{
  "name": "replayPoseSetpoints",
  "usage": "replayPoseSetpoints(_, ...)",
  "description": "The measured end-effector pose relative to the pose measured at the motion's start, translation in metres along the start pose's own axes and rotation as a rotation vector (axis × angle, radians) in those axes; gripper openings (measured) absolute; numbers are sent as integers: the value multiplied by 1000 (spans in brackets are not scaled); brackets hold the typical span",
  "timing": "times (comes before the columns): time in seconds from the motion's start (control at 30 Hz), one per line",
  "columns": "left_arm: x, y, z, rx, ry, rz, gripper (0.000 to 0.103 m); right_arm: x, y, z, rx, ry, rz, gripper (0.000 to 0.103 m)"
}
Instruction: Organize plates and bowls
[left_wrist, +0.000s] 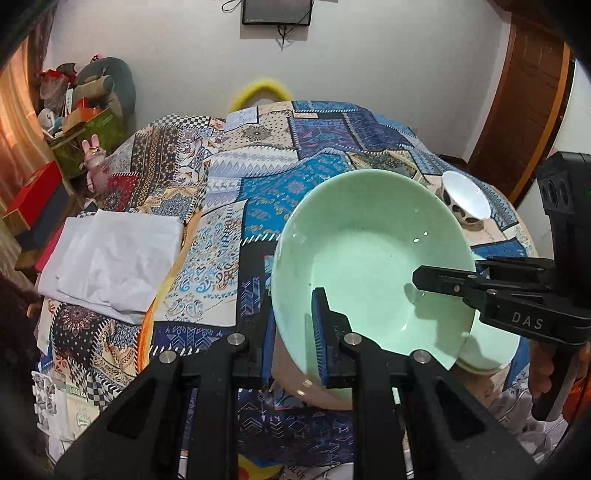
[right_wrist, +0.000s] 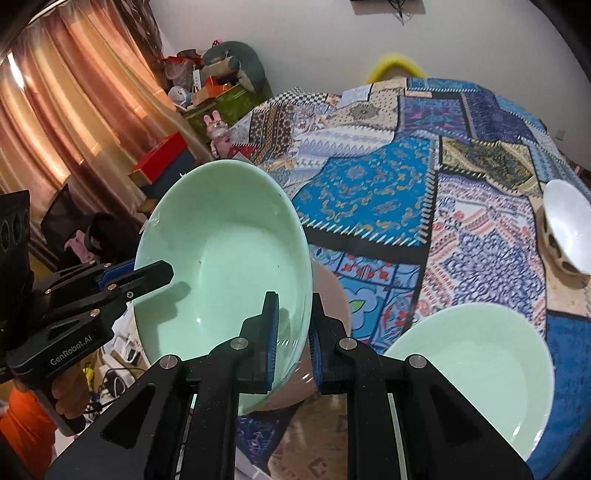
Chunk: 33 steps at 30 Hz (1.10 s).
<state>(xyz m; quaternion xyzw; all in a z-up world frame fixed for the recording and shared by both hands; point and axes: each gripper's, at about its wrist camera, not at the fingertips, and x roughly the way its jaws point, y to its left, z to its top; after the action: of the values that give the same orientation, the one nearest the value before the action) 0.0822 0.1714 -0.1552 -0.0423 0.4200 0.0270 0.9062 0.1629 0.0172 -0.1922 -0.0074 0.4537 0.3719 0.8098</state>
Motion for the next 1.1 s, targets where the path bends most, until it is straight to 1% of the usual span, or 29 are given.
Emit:
replayPoseSetpoints(0.27,19,10,-15,-24,45,-11,18,14,0,-10,14,32,-1,14)
replayPoseSetpoints(0.5,32,11,-26,-30,64,4,18,30,-1,-17,25,71,-1,14)
replayPoseSetpoints(0.73,46,19,-29,-55,92,11,18,42,-1,-20,30,98,-2,14)
replayPoseSetpoints(1.0,57,21,-32,-45,102,24,18,50,-3,-24,40,124,-1,14)
replayPoseSetpoints(1.1,59,19,-33,-30,98,40,18,54,-5,-26,48,136,-2,15)
